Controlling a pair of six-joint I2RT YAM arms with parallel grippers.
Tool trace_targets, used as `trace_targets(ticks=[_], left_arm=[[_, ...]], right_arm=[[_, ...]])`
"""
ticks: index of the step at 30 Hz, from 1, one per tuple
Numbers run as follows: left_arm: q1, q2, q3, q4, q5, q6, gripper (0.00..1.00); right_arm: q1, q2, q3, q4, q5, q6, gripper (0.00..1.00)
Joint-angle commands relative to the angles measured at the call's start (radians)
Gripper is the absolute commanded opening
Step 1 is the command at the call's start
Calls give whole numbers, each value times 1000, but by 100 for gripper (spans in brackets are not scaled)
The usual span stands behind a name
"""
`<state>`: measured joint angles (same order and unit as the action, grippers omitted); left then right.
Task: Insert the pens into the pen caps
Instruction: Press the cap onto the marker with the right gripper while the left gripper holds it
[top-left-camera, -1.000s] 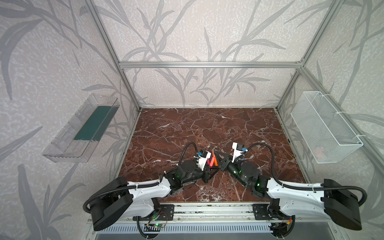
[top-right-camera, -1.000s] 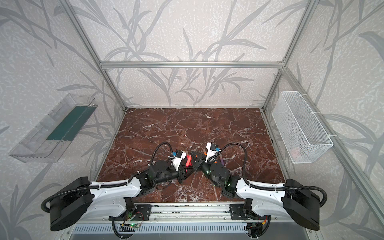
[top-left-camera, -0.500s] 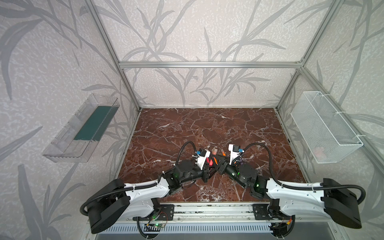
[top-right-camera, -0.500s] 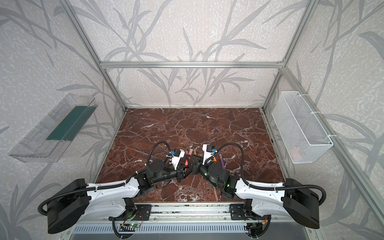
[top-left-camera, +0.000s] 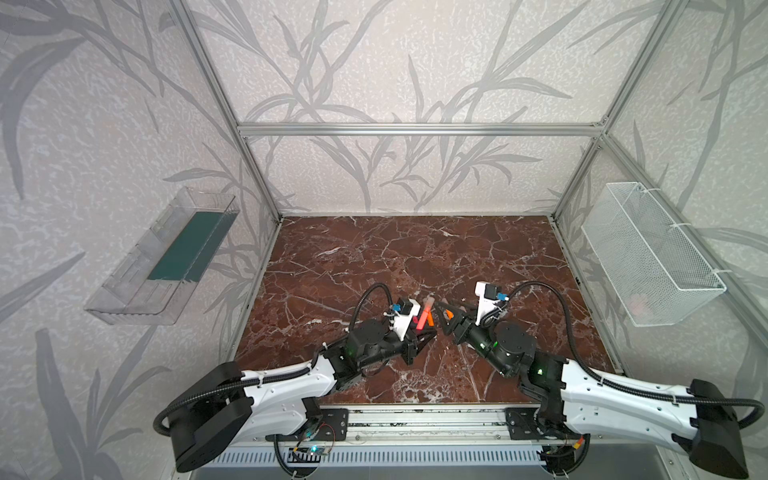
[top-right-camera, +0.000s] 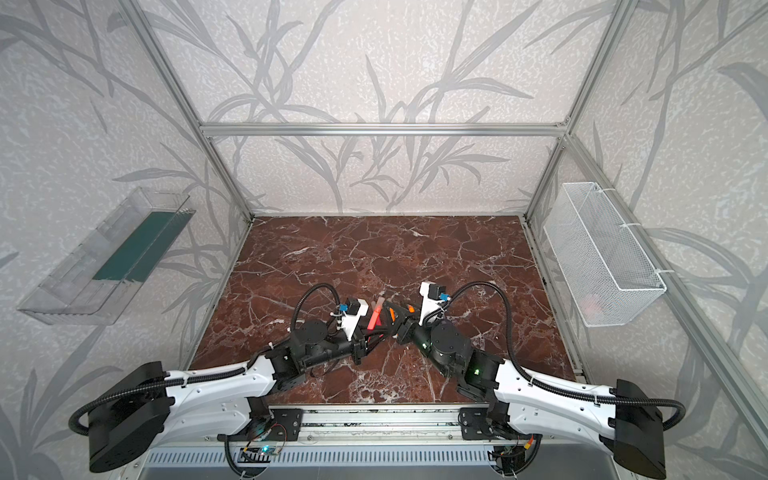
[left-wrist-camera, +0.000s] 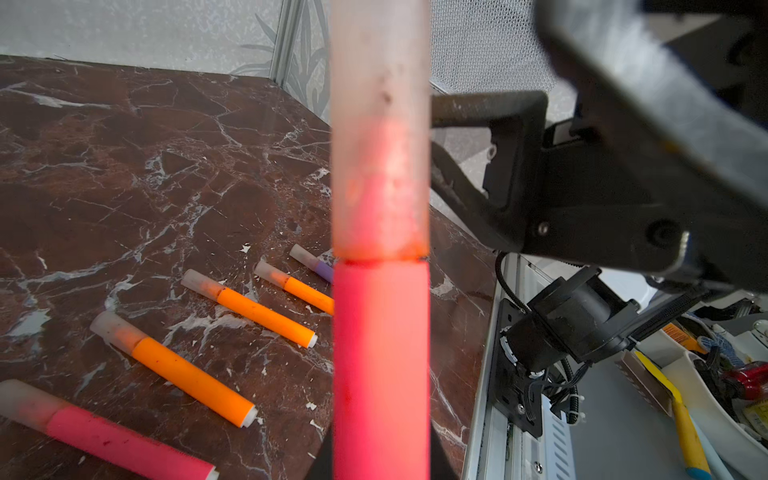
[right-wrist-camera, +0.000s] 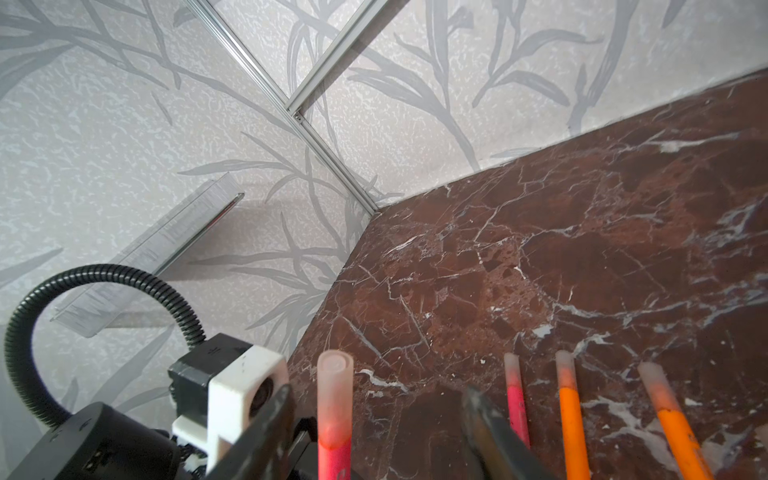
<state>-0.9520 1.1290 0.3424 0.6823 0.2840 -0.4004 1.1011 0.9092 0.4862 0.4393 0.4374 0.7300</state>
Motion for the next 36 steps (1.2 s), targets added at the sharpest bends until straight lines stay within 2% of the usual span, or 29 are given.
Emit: trace_targets(ticks=[1,8,17,22,29,34,36], left_arm=[[-11,-24,-11,-25,-12,62,0],[-21,-20,-7,-45,-32,82,0],[-24,-4,6,-57,-32,100,0],[-24,-1,13,-51,-64,115,0],[16,-51,61,-111,-183,122,0],[135,-94,77,-86,17,73,0],[157,-111,82,-90,37,71,0]], right_arm=[[-16,40,51,-26,3,-33,55],[-30,138,130,-27,-65,-38,49],[-36,214,178,-38,-88,-38,23],[-37,244,189,-64,-136,-16,0],[-30,276,149,-49,-216,7,0],[-27,317,116,8,-276,-8,0],[-11,332,125,-3,-277,-15,0]])
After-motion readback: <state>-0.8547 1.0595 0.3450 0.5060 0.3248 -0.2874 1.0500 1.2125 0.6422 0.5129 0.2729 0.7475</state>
